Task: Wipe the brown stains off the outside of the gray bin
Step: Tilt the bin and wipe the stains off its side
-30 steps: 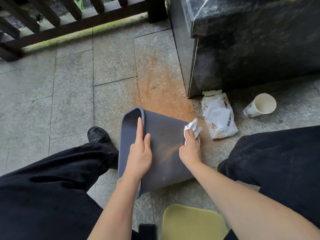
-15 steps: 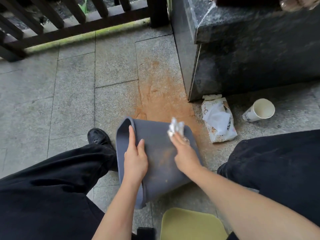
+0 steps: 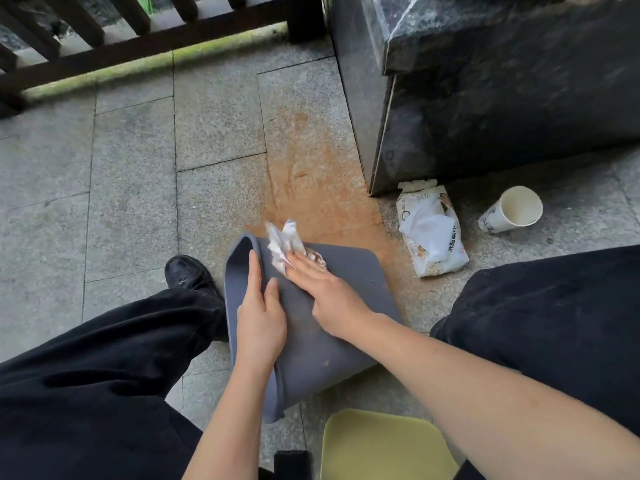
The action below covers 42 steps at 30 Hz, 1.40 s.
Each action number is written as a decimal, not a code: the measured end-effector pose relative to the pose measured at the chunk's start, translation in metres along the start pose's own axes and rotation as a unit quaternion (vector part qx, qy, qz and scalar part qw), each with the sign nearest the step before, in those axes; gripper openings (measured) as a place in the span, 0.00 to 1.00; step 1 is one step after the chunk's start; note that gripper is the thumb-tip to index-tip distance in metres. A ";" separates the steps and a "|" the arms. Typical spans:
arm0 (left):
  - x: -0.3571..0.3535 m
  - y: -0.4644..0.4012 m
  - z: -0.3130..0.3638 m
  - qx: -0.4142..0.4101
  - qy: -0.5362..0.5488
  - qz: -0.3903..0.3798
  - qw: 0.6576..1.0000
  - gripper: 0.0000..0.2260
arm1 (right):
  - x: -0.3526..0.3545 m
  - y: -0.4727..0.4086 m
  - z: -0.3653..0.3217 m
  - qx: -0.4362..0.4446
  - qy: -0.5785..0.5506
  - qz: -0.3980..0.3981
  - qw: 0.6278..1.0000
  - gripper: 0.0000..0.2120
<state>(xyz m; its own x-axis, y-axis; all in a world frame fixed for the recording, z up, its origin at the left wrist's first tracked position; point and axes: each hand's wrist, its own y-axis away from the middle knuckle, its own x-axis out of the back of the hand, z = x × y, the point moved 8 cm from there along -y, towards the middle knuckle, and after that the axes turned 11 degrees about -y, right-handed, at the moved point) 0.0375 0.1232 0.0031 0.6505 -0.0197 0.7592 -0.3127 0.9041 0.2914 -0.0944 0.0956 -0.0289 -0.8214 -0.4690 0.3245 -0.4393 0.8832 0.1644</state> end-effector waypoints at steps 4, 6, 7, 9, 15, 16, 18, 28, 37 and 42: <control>0.005 -0.009 -0.020 0.059 0.008 -0.003 0.998 0.25 | 0.051 0.030 0.088 -0.183 0.039 0.075 0.980 0.42; 0.005 -0.015 -0.023 0.065 0.007 -0.014 0.998 0.24 | 0.063 0.055 0.125 -0.312 0.030 0.080 0.946 0.36; 0.006 -0.017 -0.025 0.068 0.007 -0.012 0.998 0.24 | 0.064 0.062 0.134 -0.356 0.030 0.081 0.931 0.33; 0.009 -0.020 -0.031 0.078 0.012 -0.006 0.997 0.24 | 0.059 0.060 0.130 -0.349 0.055 0.100 0.930 0.33; 0.008 -0.021 -0.029 0.089 0.032 0.005 0.996 0.24 | 0.030 0.004 0.037 -0.139 0.078 0.083 0.984 0.35; 0.006 -0.019 -0.025 0.075 0.032 0.004 0.997 0.24 | 0.018 -0.004 0.012 -0.090 0.050 0.075 0.992 0.36; 0.004 -0.015 -0.022 0.057 0.035 0.007 0.998 0.23 | -0.014 -0.014 -0.030 -0.030 -0.037 0.048 0.998 0.35; 0.008 -0.014 -0.043 0.100 0.039 0.024 0.994 0.24 | 0.060 0.036 0.080 -0.211 0.075 0.014 0.974 0.37; 0.002 -0.009 -0.049 0.112 0.076 -0.016 0.991 0.26 | 0.146 0.025 0.081 -0.299 -0.530 0.273 0.745 0.17; 0.006 -0.007 -0.031 0.083 0.112 -0.010 0.990 0.31 | 0.118 0.046 0.048 -0.277 -0.660 0.179 0.675 0.28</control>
<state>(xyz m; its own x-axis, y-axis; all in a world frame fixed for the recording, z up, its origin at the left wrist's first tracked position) 0.0650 0.1300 -0.0122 0.7889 0.0741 0.6100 -0.3951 0.8214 0.4113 -0.2293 0.0805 -0.0274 -0.6081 0.5007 -0.6160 -0.2227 0.6373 0.7378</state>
